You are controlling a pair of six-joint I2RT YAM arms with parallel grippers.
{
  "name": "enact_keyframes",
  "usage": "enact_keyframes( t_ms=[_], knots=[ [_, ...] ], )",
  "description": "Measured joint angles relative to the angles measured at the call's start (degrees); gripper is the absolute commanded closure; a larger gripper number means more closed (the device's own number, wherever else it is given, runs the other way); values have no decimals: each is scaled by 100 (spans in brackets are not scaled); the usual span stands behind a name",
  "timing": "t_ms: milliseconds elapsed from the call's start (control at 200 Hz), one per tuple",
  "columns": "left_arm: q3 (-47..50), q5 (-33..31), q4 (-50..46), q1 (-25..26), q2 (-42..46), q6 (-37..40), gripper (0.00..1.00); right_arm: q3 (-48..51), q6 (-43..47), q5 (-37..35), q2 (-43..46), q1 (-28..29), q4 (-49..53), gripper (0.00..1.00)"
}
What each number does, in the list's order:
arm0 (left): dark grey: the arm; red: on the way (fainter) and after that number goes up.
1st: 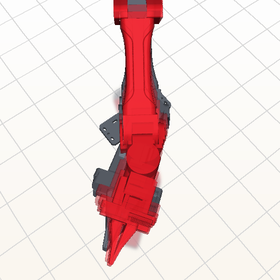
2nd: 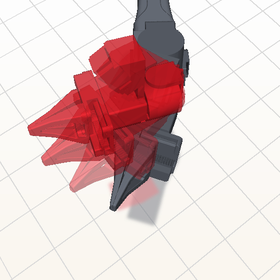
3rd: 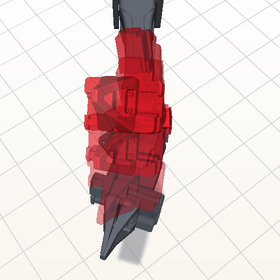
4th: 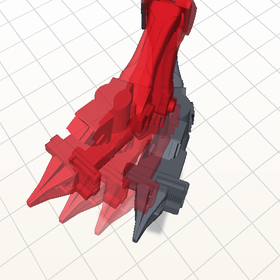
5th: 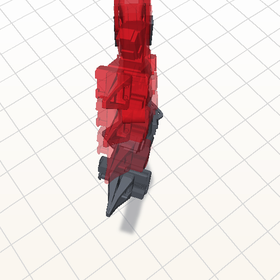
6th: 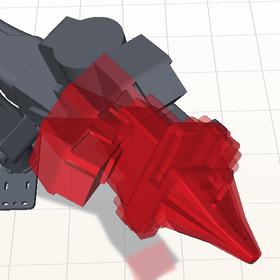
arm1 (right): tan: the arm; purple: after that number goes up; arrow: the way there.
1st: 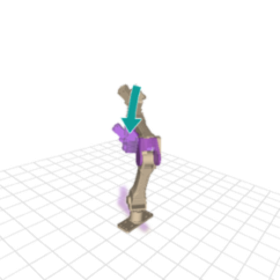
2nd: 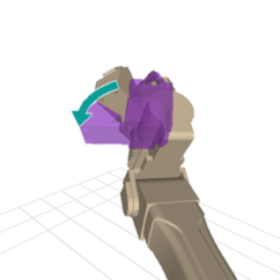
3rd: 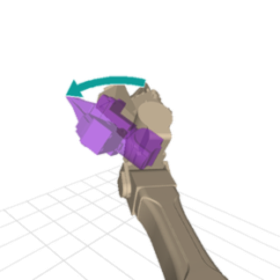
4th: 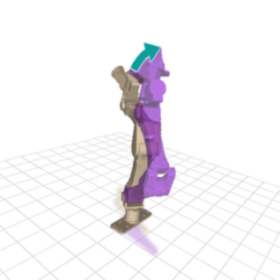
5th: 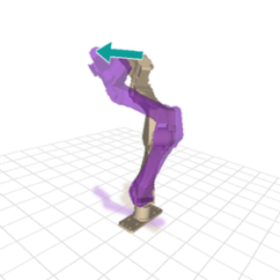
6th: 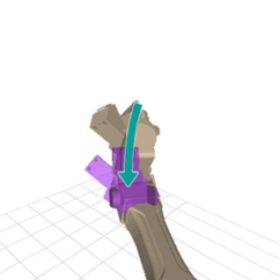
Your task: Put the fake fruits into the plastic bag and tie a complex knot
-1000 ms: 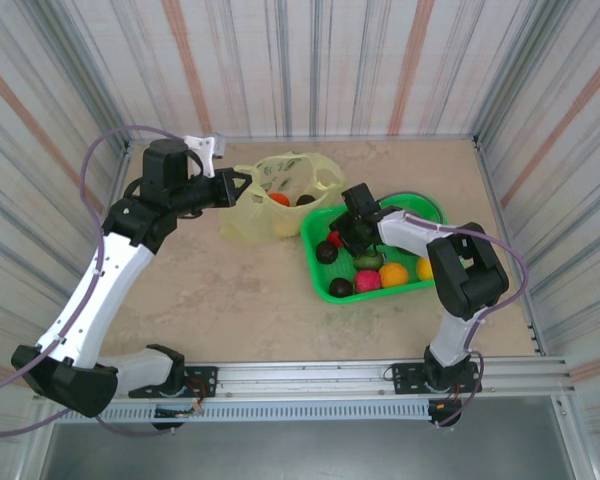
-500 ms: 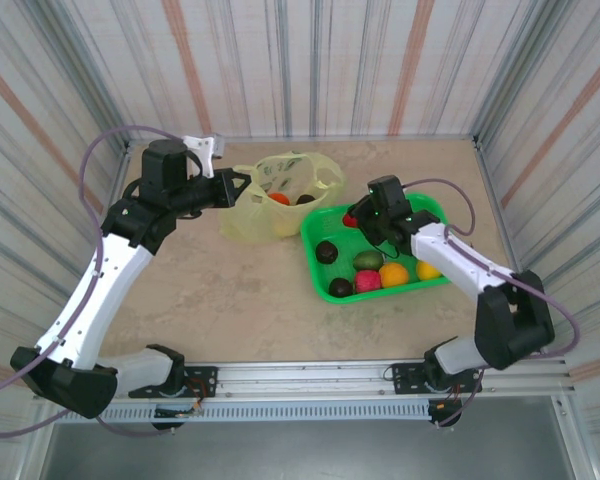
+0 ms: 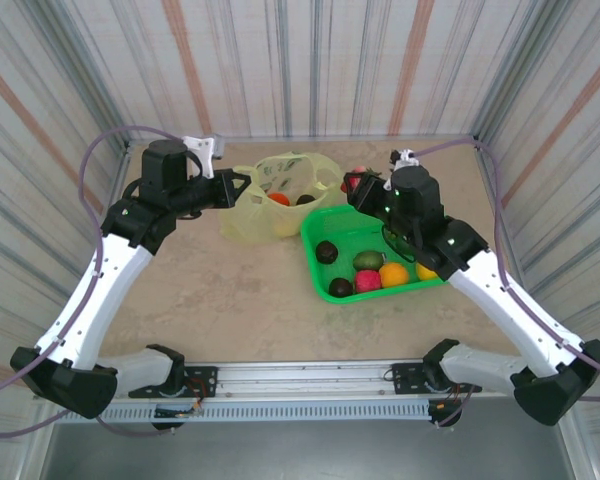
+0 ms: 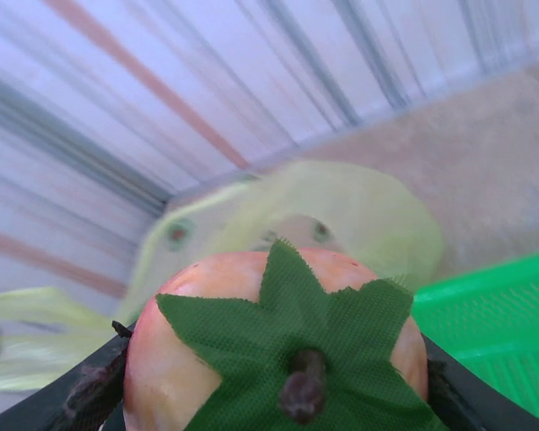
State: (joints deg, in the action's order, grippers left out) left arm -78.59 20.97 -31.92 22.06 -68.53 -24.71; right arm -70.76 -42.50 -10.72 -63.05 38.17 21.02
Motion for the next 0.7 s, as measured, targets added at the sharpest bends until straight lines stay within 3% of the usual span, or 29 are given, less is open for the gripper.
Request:
enact_keyframes(
  t_ms=[281,441,696],
  knots=[
    [-2,-48,-7,0,37,2,100,-2063,815,52,-1322,914,236,53],
    [-2,-68,-83,0,63,4,100,-2310,723,-317,-2065,1364,619,56],
    [-2,-105,-109,0,120,44,100,-2787,223,-949,-2981,1443,1615,55]
  ],
)
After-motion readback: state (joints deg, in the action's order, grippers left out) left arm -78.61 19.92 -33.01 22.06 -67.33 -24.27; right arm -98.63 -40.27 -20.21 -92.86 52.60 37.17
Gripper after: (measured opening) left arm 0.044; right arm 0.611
